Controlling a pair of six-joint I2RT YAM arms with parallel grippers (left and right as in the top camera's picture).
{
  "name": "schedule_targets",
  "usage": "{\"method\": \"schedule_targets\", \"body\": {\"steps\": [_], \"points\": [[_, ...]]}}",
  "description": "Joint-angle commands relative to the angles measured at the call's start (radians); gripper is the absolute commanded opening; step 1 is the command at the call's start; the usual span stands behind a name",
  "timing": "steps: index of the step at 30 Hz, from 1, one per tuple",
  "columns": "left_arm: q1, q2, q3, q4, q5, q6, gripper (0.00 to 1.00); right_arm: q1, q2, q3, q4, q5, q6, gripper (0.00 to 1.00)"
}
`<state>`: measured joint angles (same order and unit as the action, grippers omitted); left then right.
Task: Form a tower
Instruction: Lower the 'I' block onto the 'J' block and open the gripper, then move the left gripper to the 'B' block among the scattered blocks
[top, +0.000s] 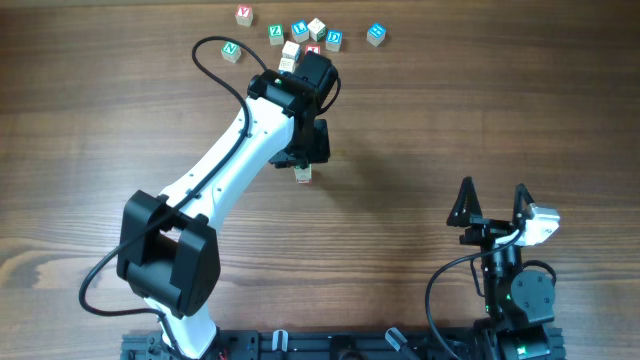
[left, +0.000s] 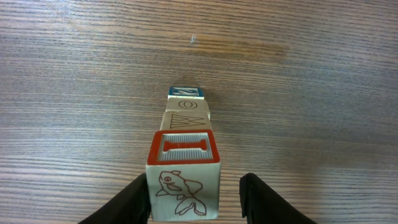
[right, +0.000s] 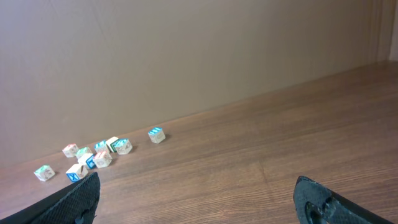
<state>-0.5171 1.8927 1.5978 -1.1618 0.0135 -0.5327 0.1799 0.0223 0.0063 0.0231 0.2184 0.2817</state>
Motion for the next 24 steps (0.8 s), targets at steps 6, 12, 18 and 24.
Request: {"method": "schedule_targets", "body": {"steps": [6, 12, 18, 24], "points": [[0.027, 0.003, 0.024, 0.003, -0.081, 0.023, 0.54, -0.004, -0.006, -0.001, 0.004, 0.01, -0.017, 1.0], [0.112, 0.003, 0.18, 0.11, -0.083, 0.076, 0.54, -0.004, -0.006, -0.001, 0.005, 0.01, -0.017, 1.0], [0.183, 0.031, 0.18, 0.489, -0.083, 0.189, 0.53, -0.004, -0.006, -0.001, 0.005, 0.01, -0.017, 1.0], [0.212, 0.133, 0.18, 0.74, -0.083, 0.189, 0.41, -0.004, -0.006, -0.001, 0.005, 0.01, -0.017, 1.0]]}}
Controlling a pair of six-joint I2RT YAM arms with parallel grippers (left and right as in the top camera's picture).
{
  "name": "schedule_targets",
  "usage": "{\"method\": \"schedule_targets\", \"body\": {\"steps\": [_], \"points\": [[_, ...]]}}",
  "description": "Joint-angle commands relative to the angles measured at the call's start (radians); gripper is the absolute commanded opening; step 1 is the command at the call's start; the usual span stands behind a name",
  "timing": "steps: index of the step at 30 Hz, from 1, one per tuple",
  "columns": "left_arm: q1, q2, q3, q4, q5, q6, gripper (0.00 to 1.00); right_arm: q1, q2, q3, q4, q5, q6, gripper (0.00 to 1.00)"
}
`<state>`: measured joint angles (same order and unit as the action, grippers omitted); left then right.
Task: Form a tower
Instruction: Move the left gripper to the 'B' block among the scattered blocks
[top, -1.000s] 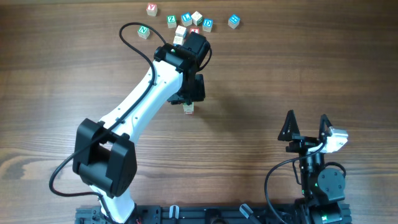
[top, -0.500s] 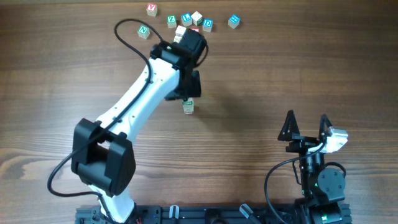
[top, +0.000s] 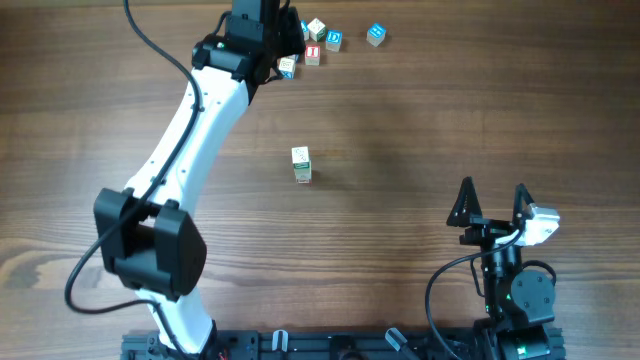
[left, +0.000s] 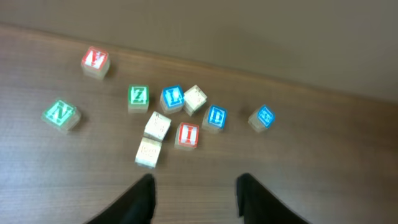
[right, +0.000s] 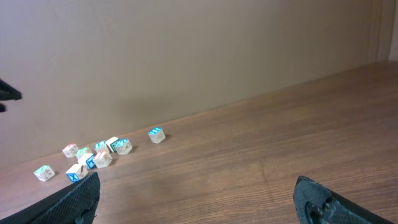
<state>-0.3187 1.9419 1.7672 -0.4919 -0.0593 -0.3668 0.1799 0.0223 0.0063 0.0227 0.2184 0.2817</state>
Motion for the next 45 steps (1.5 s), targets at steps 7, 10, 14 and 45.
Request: {"method": "schedule_targets", "body": {"steps": [7, 10, 14, 45], "points": [[0.019, 0.276, 0.011, 0.167, -0.011, 0.023, 0.54, -0.004, -0.006, -0.001, 0.005, 0.01, -0.017, 1.0], [0.024, 0.341, 0.011, 0.172, -0.014, 0.023, 0.61, -0.004, -0.006, -0.001, 0.005, 0.01, -0.017, 1.0], [0.038, 0.399, 0.011, 0.174, -0.014, 0.023, 0.65, -0.004, -0.006, -0.001, 0.005, 0.01, -0.017, 1.0], [0.066, 0.428, -0.002, 0.173, 0.01, 0.02, 0.44, -0.004, -0.006, -0.001, 0.005, 0.01, -0.017, 1.0]]}}
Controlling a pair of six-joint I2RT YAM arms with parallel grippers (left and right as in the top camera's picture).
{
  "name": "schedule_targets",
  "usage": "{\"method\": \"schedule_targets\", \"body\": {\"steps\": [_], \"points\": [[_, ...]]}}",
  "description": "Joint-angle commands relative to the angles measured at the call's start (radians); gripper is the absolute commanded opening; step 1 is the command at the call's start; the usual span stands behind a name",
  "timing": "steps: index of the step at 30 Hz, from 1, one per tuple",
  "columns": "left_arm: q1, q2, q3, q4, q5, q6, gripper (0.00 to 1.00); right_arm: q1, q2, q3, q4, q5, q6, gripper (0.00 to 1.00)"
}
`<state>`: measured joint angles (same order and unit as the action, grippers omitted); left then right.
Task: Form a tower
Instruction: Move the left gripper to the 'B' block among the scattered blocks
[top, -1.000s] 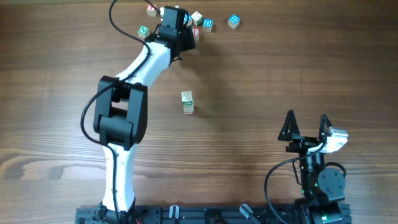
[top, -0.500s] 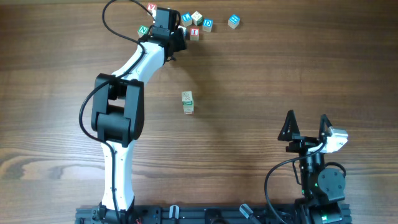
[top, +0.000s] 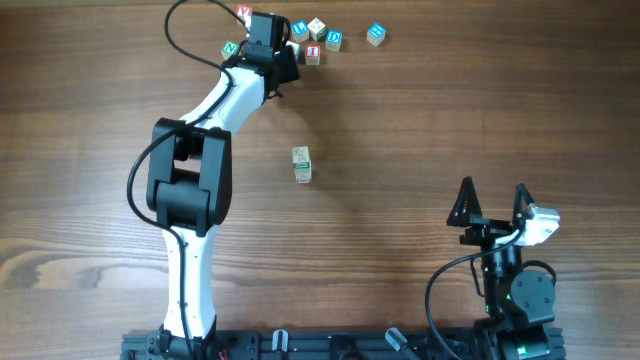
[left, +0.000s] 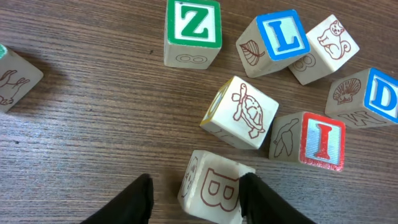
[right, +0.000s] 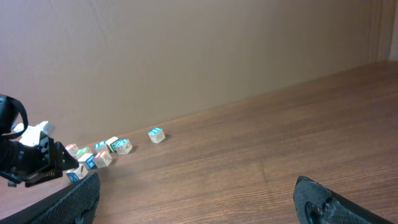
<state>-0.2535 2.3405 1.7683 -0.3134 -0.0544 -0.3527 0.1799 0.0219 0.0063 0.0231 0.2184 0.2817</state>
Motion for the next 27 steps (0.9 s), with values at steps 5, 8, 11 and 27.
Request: {"method": "schedule_targets", "body": {"steps": [5, 8, 11, 27], "points": [[0.0, 0.029, -0.003, 0.001, 0.005, 0.005, 0.68, -0.004, -0.006, -0.001, 0.005, 0.01, -0.017, 1.0], [-0.001, 0.029, -0.003, 0.015, 0.02, 0.005, 0.64, -0.004, -0.006, -0.001, 0.005, 0.01, -0.017, 1.0], [-0.003, 0.035, -0.003, 0.011, 0.019, 0.005, 0.58, -0.004, -0.006, -0.001, 0.005, 0.01, -0.017, 1.0], [-0.002, 0.066, -0.003, -0.037, 0.019, 0.005, 0.38, -0.004, -0.006, -0.001, 0.004, 0.01, -0.017, 1.0]]}}
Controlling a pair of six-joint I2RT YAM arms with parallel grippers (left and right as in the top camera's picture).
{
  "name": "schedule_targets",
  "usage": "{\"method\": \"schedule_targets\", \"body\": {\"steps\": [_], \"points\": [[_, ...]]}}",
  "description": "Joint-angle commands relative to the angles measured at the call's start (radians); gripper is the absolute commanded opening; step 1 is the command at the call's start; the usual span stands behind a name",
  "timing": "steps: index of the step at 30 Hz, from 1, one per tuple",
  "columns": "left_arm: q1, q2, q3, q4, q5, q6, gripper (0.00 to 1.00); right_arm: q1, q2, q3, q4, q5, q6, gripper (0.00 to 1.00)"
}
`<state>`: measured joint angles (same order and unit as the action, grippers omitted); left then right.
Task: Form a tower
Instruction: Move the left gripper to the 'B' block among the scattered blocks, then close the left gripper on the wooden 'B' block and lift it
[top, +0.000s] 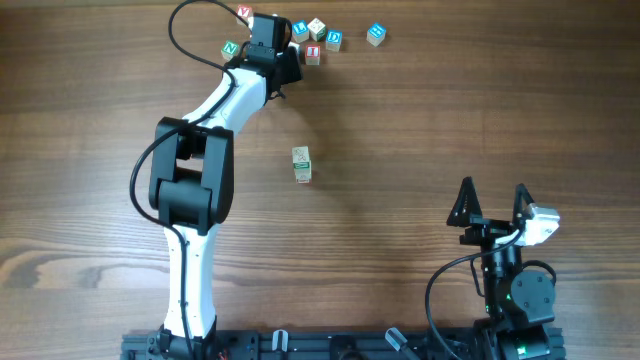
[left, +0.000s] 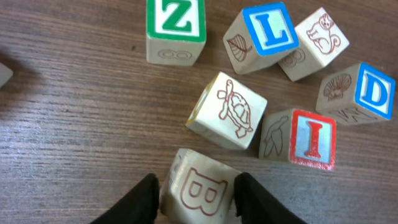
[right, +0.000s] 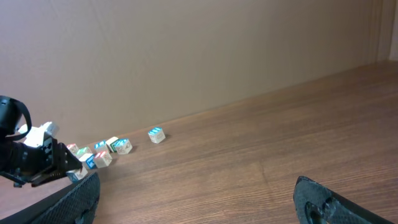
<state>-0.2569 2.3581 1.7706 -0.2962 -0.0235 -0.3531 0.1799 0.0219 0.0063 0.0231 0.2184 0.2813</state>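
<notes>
A tower (top: 301, 164) of three stacked letter blocks stands alone mid-table. My left gripper (top: 284, 58) is low over the loose cluster at the far edge. In the left wrist view the left gripper (left: 198, 198) has its black fingers against both sides of a pale B block (left: 202, 191), shut on it while it rests on the wood. Just beyond lie the turtle block (left: 227, 112) and the red I block (left: 305, 140). My right gripper (top: 493, 205) stays parked near the front right, open and empty.
More loose blocks lie around the cluster: green Z (left: 176, 22), blue L (left: 261, 34), cat block (left: 314, 40), blue D (left: 364, 93). Overhead also shows green N (top: 231, 48), red V (top: 243, 13) and a lone blue block (top: 375, 33).
The left gripper has shifted slightly so the B block sits centred between its fingers, and the fingers have narrowed onto the block's sides. The right arm has not moved.
At first the left gripper stood open around the top I block of the three-block tower. Then it was high over the loose cluster, the tower left standing alone. Later it was low by the B block, and now it grips that block.
</notes>
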Motion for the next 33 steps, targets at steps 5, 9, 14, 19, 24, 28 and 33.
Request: {"method": "schedule_targets", "body": {"steps": [5, 9, 14, 19, 24, 28, 33], "points": [[0.002, 0.039, -0.005, -0.086, -0.011, 0.006, 0.4, -0.004, -0.006, -0.001, 0.005, 0.01, -0.016, 1.0], [0.003, 0.03, -0.005, -0.068, -0.012, 0.006, 0.57, -0.004, -0.006, -0.001, 0.005, 0.01, -0.016, 1.0], [0.007, 0.03, -0.005, -0.02, -0.012, 0.006, 0.48, -0.004, -0.006, -0.001, 0.004, 0.01, -0.016, 1.0], [0.007, 0.026, -0.005, -0.014, -0.012, 0.006, 0.31, -0.004, -0.006, -0.001, 0.004, 0.01, -0.016, 1.0], [0.007, -0.052, -0.005, -0.047, -0.012, 0.006, 0.21, -0.004, -0.006, -0.001, 0.005, 0.01, -0.017, 1.0], [0.007, -0.188, -0.005, -0.154, -0.012, 0.006, 0.21, -0.004, -0.006, -0.001, 0.004, 0.01, -0.016, 1.0], [0.007, -0.386, -0.005, -0.341, -0.012, 0.006, 0.21, -0.004, -0.006, -0.001, 0.005, 0.01, -0.016, 1.0]]}}
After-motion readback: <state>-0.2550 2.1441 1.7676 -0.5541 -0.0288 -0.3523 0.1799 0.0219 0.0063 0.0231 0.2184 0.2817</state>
